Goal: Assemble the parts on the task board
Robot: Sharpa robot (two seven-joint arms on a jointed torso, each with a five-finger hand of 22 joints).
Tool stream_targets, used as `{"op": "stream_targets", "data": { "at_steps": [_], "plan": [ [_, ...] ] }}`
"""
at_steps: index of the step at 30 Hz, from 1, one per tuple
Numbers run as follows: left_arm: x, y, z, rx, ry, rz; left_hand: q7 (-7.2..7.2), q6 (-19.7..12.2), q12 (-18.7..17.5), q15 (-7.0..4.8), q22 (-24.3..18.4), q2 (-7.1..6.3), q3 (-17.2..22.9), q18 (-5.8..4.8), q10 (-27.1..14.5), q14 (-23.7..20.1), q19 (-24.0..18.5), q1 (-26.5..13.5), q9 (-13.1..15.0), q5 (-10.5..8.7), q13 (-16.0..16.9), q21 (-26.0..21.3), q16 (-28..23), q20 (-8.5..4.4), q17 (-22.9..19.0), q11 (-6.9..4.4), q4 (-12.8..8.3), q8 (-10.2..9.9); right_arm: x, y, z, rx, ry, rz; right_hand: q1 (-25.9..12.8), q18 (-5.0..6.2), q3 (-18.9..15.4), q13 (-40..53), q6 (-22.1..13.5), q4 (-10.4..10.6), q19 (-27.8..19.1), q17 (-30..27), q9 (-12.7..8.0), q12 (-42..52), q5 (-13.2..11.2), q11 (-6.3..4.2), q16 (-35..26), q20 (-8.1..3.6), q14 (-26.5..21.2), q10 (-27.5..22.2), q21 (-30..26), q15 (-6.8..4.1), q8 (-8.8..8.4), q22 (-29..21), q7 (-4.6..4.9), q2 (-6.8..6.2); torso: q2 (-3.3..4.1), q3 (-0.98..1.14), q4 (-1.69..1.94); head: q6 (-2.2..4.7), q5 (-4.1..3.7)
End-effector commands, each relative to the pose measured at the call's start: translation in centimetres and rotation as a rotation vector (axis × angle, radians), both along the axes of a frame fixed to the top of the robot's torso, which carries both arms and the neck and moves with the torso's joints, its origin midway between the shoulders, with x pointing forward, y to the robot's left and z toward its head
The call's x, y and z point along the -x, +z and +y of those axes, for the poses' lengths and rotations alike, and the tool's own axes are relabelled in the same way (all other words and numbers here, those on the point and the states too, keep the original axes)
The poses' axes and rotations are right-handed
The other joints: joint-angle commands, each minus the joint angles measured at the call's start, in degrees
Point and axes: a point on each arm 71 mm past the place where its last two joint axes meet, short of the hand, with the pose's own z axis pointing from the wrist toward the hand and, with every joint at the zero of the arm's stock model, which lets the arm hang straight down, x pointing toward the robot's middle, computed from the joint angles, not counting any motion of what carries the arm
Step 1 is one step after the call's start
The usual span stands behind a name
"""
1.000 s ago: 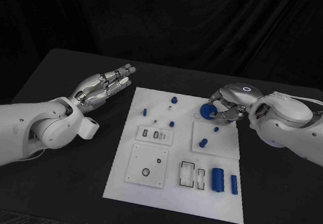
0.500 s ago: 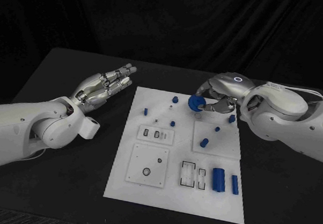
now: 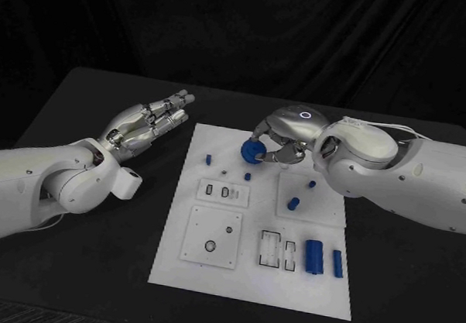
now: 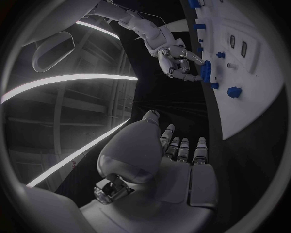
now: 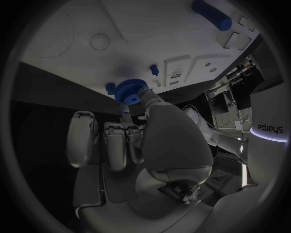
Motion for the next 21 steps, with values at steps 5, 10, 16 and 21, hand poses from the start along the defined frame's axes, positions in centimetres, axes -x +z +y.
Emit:
{"op": "stream_targets", "data": {
  "at_steps": [5,10,16,21],
  "plan": [
    [0.0,0.1,-0.3,0.009,-0.012,-0.011,0.13,0.3,0.0,0.28,-0.1,0.03,0.3,1.05,0.1,0.0,-0.1,0.6,0.0,0.37,0.1,-0.2,-0.2,0.40,-0.1,0.11,-0.3,0.2,-0.3,-0.7,1.2,0.011,0.026,0.005,-0.4,-1.14,-0.2,15.1,4.1,0.4,0.6,15.1,5.9,0.1,0.1,0.05,0.1,-0.05,6.0,5.9,0.1,-0.08,2.36,11.3,-2.72,0.13,-0.08,-0.12,-0.01,0.07,0.02],
    [0.0,0.1,-0.4,0.010,-0.015,-0.010,0.13,0.3,0.0,0.28,-0.1,0.03,0.3,1.05,0.1,0.0,-0.1,0.6,0.0,0.37,0.1,-0.2,-0.2,0.40,-0.1,0.11,-0.3,0.2,-0.4,-1.0,1.6,0.023,0.026,0.016,-0.4,-1.09,-0.2,15.1,3.8,0.4,0.5,15.1,5.9,0.1,-0.2,0.16,0.1,0.03,6.0,5.9,-0.2,0.03,2.10,11.2,-2.63,0.10,-0.05,-0.07,-0.11,-0.12,0.14],
    [0.0,0.1,-0.5,0.011,-0.016,-0.010,0.13,0.3,0.0,0.28,-0.1,0.03,0.3,1.05,0.1,0.0,-0.1,0.6,0.0,0.37,0.1,-0.2,-0.2,0.40,-0.1,0.11,-0.3,0.2,-0.8,-1.2,1.7,0.028,0.012,0.017,-0.3,-1.02,-0.1,15.1,3.5,0.2,0.4,15.1,5.9,0.1,-0.3,0.23,0.1,0.12,6.0,5.9,-0.6,0.15,1.80,11.1,-2.49,0.07,-0.03,-0.02,-0.12,0.08,-0.10],
    [0.1,0.1,-0.6,0.011,-0.019,-0.008,0.15,0.2,0.0,0.32,-0.1,0.03,0.4,1.05,0.1,0.0,-0.1,0.7,0.0,0.45,0.1,-0.2,-0.2,0.43,-0.1,0.15,-0.4,0.2,-1.0,-1.2,1.6,0.028,0.001,0.014,-0.2,-0.93,0.1,15.1,2.6,0.0,0.1,15.1,5.8,0.1,-0.1,0.44,0.1,0.33,6.0,5.9,-1.0,0.39,1.03,11.0,-2.27,0.06,-0.01,0.00,-0.13,0.09,-0.02]
  ]
}}
